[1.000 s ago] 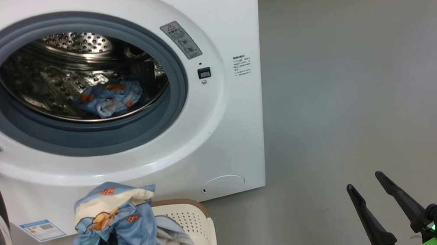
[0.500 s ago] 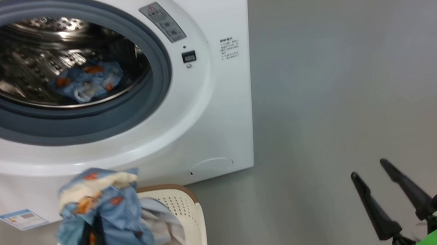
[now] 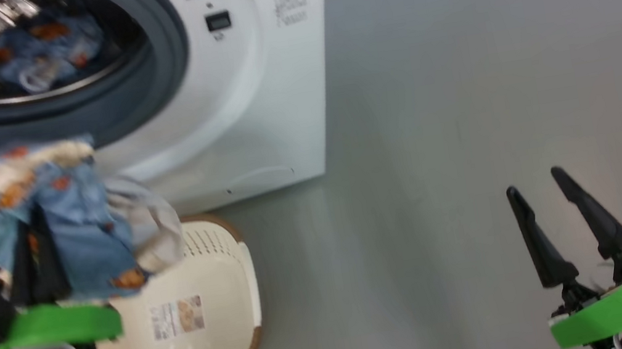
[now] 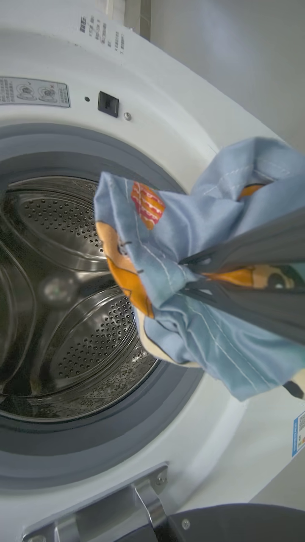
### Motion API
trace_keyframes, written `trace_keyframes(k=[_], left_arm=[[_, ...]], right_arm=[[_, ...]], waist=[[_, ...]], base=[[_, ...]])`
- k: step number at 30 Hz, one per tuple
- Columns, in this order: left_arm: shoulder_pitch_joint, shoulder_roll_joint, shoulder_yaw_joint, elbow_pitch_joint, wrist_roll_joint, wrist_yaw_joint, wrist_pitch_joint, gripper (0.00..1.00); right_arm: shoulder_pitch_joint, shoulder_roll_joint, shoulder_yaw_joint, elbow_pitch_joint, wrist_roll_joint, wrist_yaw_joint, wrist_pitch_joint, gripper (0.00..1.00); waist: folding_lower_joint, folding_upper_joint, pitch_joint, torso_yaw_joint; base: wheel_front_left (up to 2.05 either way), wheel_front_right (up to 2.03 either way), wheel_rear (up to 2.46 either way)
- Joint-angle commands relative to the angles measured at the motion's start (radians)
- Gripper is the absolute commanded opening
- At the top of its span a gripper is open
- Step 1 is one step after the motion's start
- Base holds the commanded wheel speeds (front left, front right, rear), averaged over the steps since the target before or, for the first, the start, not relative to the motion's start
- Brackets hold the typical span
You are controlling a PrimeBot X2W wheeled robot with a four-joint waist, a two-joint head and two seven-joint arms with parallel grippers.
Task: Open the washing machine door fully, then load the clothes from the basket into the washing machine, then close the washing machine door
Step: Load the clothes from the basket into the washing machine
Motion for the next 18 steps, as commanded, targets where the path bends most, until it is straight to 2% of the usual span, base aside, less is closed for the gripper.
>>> trace_keyframes(k=[1,11,18], left_arm=[[-0.071,0.038,0.05,0.001,-0.025,-0.014,0.011,0.0],[-0.343,0.126,0.104,0.102,-0.09,-0.049,0.107,0.0],[-0.538,0.221,0.108,0.184,-0.149,-0.099,0.327,0.0]], right_arm=[[-0.029,-0.002,0.011,-0.031,0.007,0.009,-0.005,1.0],[-0.111,0.019,0.004,-0.054,0.024,0.009,-0.006,1.0],[-0.151,0.041,0.019,-0.046,0.037,0.009,-0.006,1.0]], waist=[[-0.0002,0.0,0.115,-0.053],[-0.0002,0.0,0.267,-0.111],[-0.0002,0.0,0.319,-0.154]], base=[[0.0,0.0,0.0],[0.0,0.0,0.0],[0.0,0.0,0.0]])
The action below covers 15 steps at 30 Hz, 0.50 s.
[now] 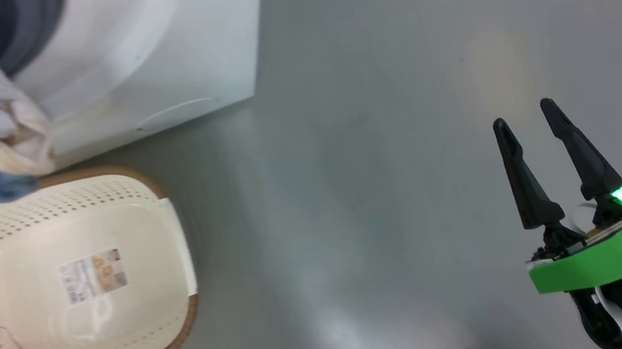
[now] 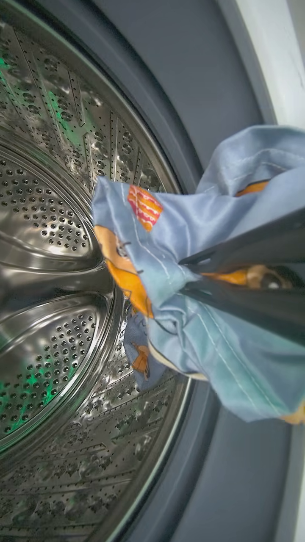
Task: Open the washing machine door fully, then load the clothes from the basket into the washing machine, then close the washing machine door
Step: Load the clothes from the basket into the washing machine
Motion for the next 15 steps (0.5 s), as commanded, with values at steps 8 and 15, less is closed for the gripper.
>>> trace_keyframes(k=[8,15], left_arm=[[-0.178,0.155,0.039,0.01,-0.017,0.0,0.181,0.0],[-0.318,0.252,0.041,0.032,0.022,0.013,0.196,0.0]], right_arm=[[-0.03,0.022,0.035,-0.015,0.024,0.009,-0.005,1.0],[-0.051,0.04,0.048,-0.008,0.039,0.009,-0.005,1.0]], waist=[[-0.0002,0.0,0.096,-0.107],[-0.0002,0.0,0.139,-0.163]], base=[[0.0,0.0,0.0],[0.0,0.0,0.0]])
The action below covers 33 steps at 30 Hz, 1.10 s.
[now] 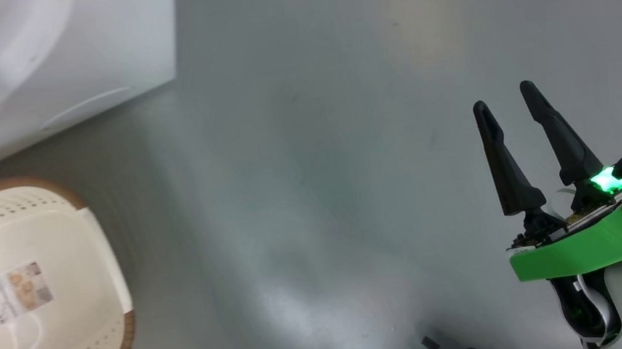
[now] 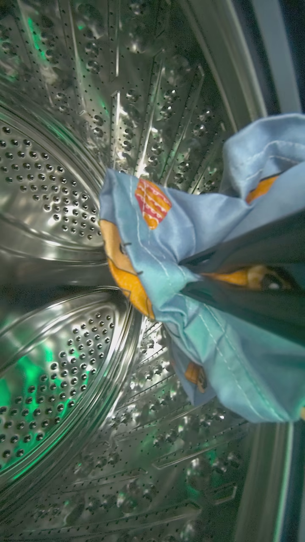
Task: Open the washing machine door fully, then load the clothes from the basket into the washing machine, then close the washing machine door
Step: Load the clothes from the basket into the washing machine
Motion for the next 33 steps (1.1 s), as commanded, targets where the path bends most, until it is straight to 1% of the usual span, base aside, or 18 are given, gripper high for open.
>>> trace_keyframes(k=[1,3,11,14,17,21,25,31,33], left_arm=[[-0.027,0.063,0.014,-0.027,0.021,0.011,-0.026,0.0],[-0.06,0.072,0.007,-0.031,0.044,0.019,-0.071,0.0],[-0.202,0.089,-0.032,-0.023,0.156,0.064,-0.345,0.0],[-0.24,0.097,-0.05,-0.009,0.192,0.074,-0.441,0.0],[-0.263,0.095,-0.066,0.018,0.21,0.078,-0.501,0.0],[-0.268,0.091,-0.076,0.052,0.216,0.085,-0.503,0.0],[-0.234,0.081,-0.069,0.097,0.194,0.092,-0.469,0.0],[-0.189,0.059,-0.059,0.143,0.142,0.09,-0.352,0.0],[-0.183,0.052,-0.056,0.143,0.128,0.089,-0.33,0.42]], right_arm=[[0.006,-0.001,0.025,-0.017,0.019,0.009,-0.005,1.0],[0.003,0.002,0.028,-0.015,0.02,0.009,-0.005,1.0],[-0.014,0.008,0.045,-0.01,0.025,0.009,-0.005,1.0],[-0.02,0.008,0.05,-0.011,0.026,0.009,-0.005,1.0],[-0.023,0.009,0.051,-0.011,0.026,0.009,-0.005,1.0],[-0.026,0.01,0.052,-0.01,0.026,0.009,-0.005,1.0],[-0.03,0.01,0.054,-0.01,0.025,0.009,-0.005,1.0],[-0.035,0.006,0.057,-0.011,0.022,0.009,-0.005,1.0],[-0.038,0.002,0.057,-0.012,0.021,0.009,-0.005,1.0]], waist=[[0.0,-0.0001,0.026,-0.029],[0.0,-0.0001,0.03,-0.035],[0.0,-0.0001,0.051,-0.046],[0.0,-0.0001,0.058,-0.047],[0.0,-0.0001,0.062,-0.043],[0.0,-0.0001,0.064,-0.039],[0.0,-0.0001,0.064,-0.032],[0.0,-0.0001,0.063,-0.015],[0.0,-0.0001,0.063,-0.009]], base=[[0.0,0.0,0.0],[0.0,0.0,0.0],[0.0,0.0,0.0],[0.0,0.0,0.0],[0.0,0.0,0.0],[0.0,0.0,0.0],[0.0,0.0,0.0],[0.0,0.0,0.0],[0.0,0.0,0.0]])
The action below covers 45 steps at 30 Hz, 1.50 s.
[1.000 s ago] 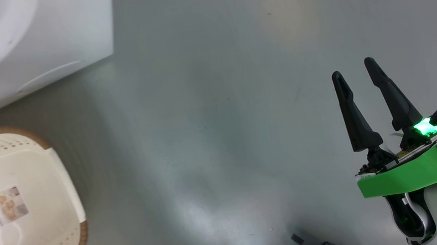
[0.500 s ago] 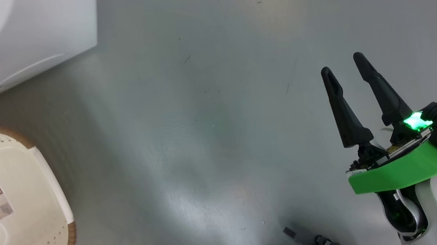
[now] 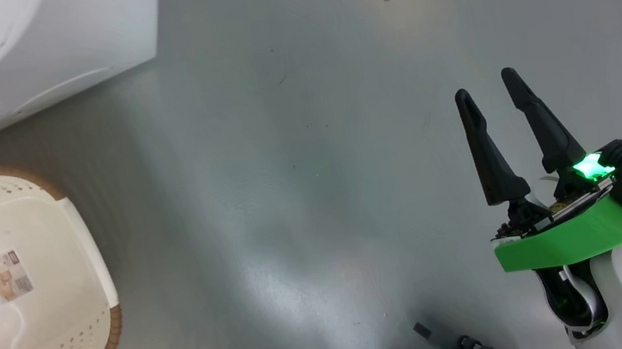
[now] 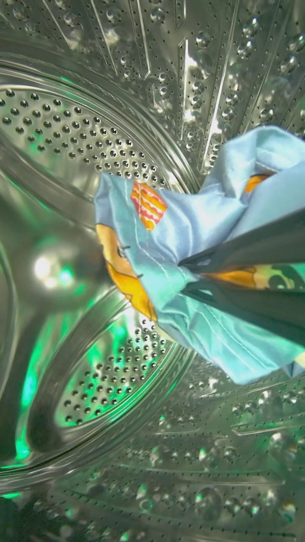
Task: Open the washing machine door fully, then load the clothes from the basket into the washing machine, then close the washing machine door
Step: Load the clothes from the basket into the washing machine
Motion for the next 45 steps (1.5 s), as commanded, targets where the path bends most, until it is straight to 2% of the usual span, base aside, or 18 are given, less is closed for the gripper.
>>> trace_keyframes(k=[1,2,3,8,14,18,27,33,45], left_arm=[[0.019,0.042,0.016,-0.024,-0.015,0.006,0.018,0.6],[0.022,0.039,0.017,-0.024,-0.022,0.005,0.027,0.94],[0.025,0.037,0.017,-0.023,-0.027,0.004,0.034,1.0],[0.046,0.017,0.026,-0.024,-0.066,-0.017,0.034,1.0],[0.1,0.006,0.015,-0.003,-0.068,-0.016,0.008,1.0],[0.151,-0.012,0.007,0.003,-0.064,-0.008,-0.043,1.0],[0.343,-0.089,0.002,-0.043,-0.089,-0.009,-0.189,1.0],[0.503,-0.126,0.018,-0.151,-0.094,0.016,-0.234,1.0],[0.948,-0.257,0.003,-0.567,-0.023,0.109,-0.249,1.0]], right_arm=[[0.004,-0.01,0.023,-0.023,0.002,0.009,-0.005,1.0],[0.002,-0.012,0.024,-0.023,0.001,0.009,-0.005,1.0],[0.001,-0.014,0.024,-0.023,0.0,0.009,-0.005,1.0],[-0.007,-0.026,0.025,-0.029,-0.006,0.009,-0.005,1.0],[-0.004,-0.044,0.024,-0.029,-0.014,0.009,-0.005,1.0],[0.003,-0.055,0.017,-0.032,-0.02,0.009,-0.005,1.0],[0.033,-0.083,0.001,-0.037,-0.038,0.009,-0.005,1.0],[0.055,-0.096,-0.002,-0.037,-0.046,0.009,-0.005,1.0],[0.127,-0.118,-0.01,-0.027,-0.061,0.009,-0.005,1.0]], waist=[[0.0,-0.0001,-0.001,0.007],[0.0,-0.0001,-0.002,0.01],[0.0,-0.0001,-0.003,0.013],[0.0,-0.0001,-0.015,0.033],[0.0,-0.0001,-0.044,0.069],[0.0,-0.0001,-0.069,0.097],[0.0,-0.0001,-0.143,0.167],[0.0,-0.0001,-0.188,0.197],[0.0,-0.0001,-0.307,0.264]], base=[[0.0,0.0,0.0],[0.0,0.0,0.0],[0.0,0.0,0.0],[0.0,0.0,0.0],[0.0,0.0,0.0],[0.0,0.0,0.0],[0.0,0.0,0.0],[0.0,0.0,0.0],[0.0,0.0,0.0]])
